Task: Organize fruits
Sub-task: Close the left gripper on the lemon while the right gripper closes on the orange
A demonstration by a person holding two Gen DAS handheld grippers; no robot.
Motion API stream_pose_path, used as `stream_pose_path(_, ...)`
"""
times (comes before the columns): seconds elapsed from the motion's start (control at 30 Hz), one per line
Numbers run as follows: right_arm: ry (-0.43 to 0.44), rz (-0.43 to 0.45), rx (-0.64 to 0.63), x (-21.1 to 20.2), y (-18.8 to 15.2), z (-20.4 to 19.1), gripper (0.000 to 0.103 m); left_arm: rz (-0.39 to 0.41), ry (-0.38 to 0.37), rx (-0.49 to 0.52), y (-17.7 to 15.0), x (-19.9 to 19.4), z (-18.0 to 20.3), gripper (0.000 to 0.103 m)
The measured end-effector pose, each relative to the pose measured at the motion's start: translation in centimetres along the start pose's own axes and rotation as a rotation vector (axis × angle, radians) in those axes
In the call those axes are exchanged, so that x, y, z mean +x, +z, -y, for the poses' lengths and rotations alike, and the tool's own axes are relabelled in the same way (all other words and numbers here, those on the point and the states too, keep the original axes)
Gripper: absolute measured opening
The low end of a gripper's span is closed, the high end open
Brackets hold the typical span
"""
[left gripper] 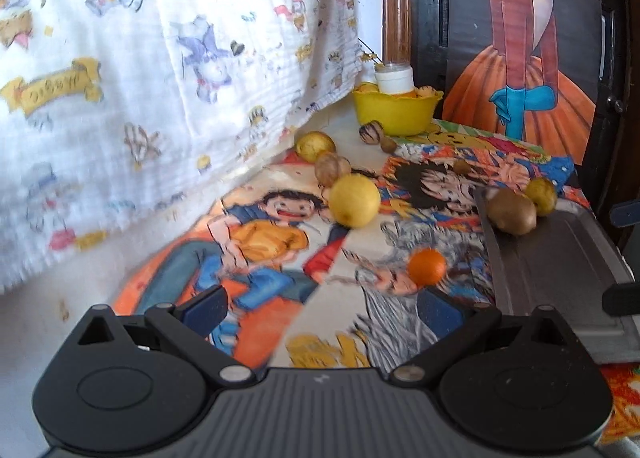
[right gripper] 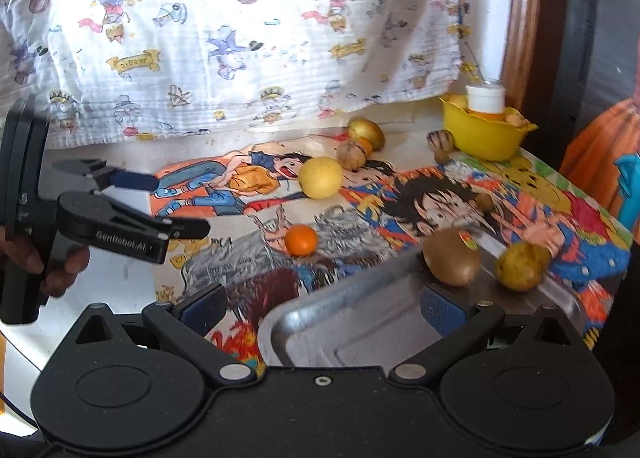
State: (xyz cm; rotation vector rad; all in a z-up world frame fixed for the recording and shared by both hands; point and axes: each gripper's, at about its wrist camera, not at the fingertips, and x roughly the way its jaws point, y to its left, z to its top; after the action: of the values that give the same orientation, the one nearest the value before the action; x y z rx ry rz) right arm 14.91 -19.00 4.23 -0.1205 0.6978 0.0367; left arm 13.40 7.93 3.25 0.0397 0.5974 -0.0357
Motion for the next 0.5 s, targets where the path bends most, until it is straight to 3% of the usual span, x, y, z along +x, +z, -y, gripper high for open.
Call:
stream_pose_path(0.17,0.061,0.002,0.006,1.2,2.7,0.4,0.102,0.032,0.018,0.025,2.8,0.9,-1.1,0.103)
stream_pose_path(0.37,0.047,0.018,-0.014,4.3,3.0,0.4,0.102,0.047,0.0,0.047,5.1,4.1,-1.8,0.103)
stream_pose_path(0.5,0.038,-0.003,-0.057,7.0,2.2,-0.4,0.099,0.035,-0.074,0.034,5.6,6.6,-2.3,0.103)
